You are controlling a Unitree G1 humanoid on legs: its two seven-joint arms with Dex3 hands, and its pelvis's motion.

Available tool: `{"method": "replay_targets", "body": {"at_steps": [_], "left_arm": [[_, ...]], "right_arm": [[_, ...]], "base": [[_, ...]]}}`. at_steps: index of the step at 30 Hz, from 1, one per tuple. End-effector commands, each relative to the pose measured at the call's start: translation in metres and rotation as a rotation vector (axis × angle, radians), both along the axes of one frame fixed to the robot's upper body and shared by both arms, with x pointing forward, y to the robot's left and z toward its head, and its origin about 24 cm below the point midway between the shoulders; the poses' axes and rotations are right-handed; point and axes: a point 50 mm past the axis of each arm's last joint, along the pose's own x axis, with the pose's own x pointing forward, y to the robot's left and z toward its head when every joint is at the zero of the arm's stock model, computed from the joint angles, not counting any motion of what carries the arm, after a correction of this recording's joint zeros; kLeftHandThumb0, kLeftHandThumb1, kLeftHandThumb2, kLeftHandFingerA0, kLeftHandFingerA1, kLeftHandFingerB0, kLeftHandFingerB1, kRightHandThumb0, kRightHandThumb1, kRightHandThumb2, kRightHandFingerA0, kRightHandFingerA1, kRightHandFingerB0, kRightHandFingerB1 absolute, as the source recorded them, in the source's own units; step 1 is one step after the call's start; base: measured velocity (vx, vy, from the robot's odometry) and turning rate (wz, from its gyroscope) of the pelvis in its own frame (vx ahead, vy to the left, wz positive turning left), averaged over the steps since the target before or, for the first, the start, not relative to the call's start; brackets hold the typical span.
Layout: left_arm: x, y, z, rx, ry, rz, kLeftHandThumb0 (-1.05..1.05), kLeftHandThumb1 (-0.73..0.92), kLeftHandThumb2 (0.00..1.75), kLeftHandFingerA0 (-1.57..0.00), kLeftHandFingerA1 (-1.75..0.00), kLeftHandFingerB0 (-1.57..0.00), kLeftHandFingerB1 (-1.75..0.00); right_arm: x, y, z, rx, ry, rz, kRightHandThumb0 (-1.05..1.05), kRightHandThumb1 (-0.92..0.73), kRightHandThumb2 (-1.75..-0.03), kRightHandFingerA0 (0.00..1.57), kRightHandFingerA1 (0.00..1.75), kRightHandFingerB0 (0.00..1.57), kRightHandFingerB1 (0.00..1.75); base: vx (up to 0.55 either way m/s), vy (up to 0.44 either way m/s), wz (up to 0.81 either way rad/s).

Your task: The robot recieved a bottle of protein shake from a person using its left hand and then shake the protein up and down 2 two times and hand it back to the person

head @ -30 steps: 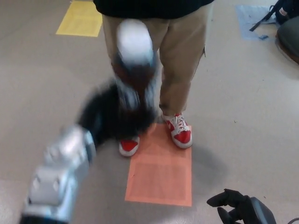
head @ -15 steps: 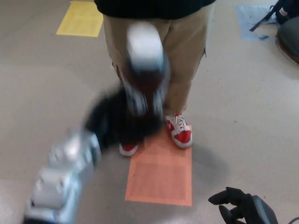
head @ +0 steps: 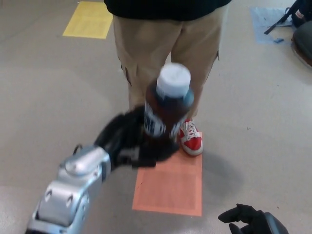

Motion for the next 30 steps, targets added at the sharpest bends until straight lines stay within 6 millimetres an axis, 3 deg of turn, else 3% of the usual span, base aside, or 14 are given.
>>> {"method": "replay_targets", "body": {"at_steps": [1, 3, 7, 12, 15, 21, 30], "left_arm": [[0.011, -0.002, 0.030, -0.040, -0.030, 0.019, -0.24, 0.83, 0.65, -0.79, -1.44, -0.67, -1.05], [0.013, -0.004, 0.037, -0.046, -0.042, 0.019, -0.25, 0.81, 0.69, -0.80, -1.51, -0.67, -1.10], [0.019, -0.002, 0.049, -0.040, -0.068, 0.032, -0.25, 0.85, 0.65, -0.83, -1.41, -0.67, -1.10], [0.026, 0.003, 0.063, -0.050, -0.079, 0.048, -0.27, 0.80, 0.69, -0.77, -1.54, -0.67, -1.14], [0.033, 0.006, 0.077, -0.077, -0.091, 0.062, -0.27, 0.82, 0.66, -0.66, -1.59, -0.55, -1.16], [0.055, 0.019, 0.118, -0.265, -0.089, 0.169, -0.25, 0.81, 0.64, -0.67, -1.53, -0.61, -1.05], [0.074, 0.040, 0.134, -0.375, -0.036, 0.327, -0.20, 0.77, 0.63, -0.77, -1.46, -0.66, -1.01]], "right_arm": [[-0.004, -0.007, -0.001, -0.002, 0.013, -0.004, -0.24, -0.76, -0.73, 0.93, 0.61, 0.81, 0.64], [-0.006, -0.008, -0.002, 0.000, 0.016, -0.004, -0.25, -0.75, -0.73, 0.93, 0.60, 0.81, 0.63], [-0.004, -0.007, -0.002, -0.017, 0.018, 0.005, -0.26, -0.77, -0.71, 0.94, 0.59, 0.81, 0.61], [-0.004, -0.004, -0.003, -0.016, 0.026, 0.013, -0.25, -0.76, -0.72, 0.94, 0.59, 0.80, 0.61], [-0.003, -0.005, -0.002, -0.015, 0.027, 0.012, -0.26, -0.77, -0.72, 0.94, 0.58, 0.79, 0.60], [0.000, -0.006, 0.000, -0.015, 0.014, 0.013, -0.26, -0.77, -0.72, 0.94, 0.59, 0.79, 0.61], [-0.003, -0.006, -0.001, -0.010, 0.016, 0.017, -0.25, -0.75, -0.72, 0.93, 0.60, 0.81, 0.62]], "base": [[0.00, 0.000, 0.00], [0.00, 0.000, 0.00], [0.00, 0.000, 0.00], [0.00, 0.000, 0.00], [0.00, 0.000, 0.00], [0.00, 0.000, 0.00], [0.00, 0.000, 0.00]]}}
